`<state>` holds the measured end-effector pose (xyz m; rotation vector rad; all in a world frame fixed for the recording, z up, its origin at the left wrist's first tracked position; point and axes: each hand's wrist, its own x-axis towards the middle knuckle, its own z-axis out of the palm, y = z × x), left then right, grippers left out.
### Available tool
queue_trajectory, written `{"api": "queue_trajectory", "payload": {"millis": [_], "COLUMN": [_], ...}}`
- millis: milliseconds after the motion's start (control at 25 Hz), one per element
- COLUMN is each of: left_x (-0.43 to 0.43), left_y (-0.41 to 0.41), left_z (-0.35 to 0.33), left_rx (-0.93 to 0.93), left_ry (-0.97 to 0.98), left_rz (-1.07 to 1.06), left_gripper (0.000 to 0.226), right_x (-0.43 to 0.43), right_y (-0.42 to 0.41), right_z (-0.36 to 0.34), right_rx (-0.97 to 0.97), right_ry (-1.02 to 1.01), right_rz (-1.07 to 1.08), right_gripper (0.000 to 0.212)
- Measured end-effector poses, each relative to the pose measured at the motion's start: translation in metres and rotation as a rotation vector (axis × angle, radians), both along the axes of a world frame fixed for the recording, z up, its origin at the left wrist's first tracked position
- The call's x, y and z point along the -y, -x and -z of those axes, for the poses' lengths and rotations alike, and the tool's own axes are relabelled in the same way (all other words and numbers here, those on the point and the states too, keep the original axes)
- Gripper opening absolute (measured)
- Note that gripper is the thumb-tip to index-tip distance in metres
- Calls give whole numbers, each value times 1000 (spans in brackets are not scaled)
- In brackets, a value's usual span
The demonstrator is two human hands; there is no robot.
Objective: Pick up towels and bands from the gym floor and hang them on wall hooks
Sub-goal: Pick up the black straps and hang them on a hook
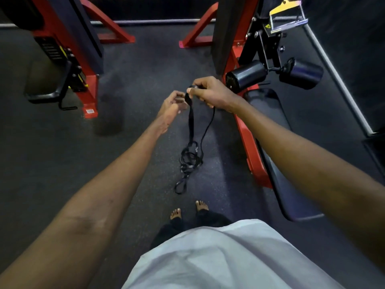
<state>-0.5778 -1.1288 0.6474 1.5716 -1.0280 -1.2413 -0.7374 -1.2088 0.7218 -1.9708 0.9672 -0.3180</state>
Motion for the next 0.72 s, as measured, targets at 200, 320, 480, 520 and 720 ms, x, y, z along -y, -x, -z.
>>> {"api": "queue_trajectory", "payload": {"millis": [200, 320, 480, 520, 720], "left_x": [-6, -5, 1, 2, 8], "left_y": [-2, -7, -24, -31, -56], "left_z": [-9, -1, 22, 29, 81], "left_rx": [-288, -347, -331, -342, -255], "left_ry": [-21, -44, -81, -68, -90], "left_rz": [69, -63, -242, -294, -322], "left_gripper": [33, 13, 9, 10, 5], "right_x": [-3, -3, 1, 3, -5], "right_y": [-11, -14, -9, -4, 52], "right_z": [28, 59, 116, 138, 260], "right_rx": [-71, -44, -115, -165, -676], "right_ry": [36, -37, -95, -104, -273], "right_rz": [-6, 111, 126, 115, -97], "right_gripper": [37, 39, 41, 38, 33]}}
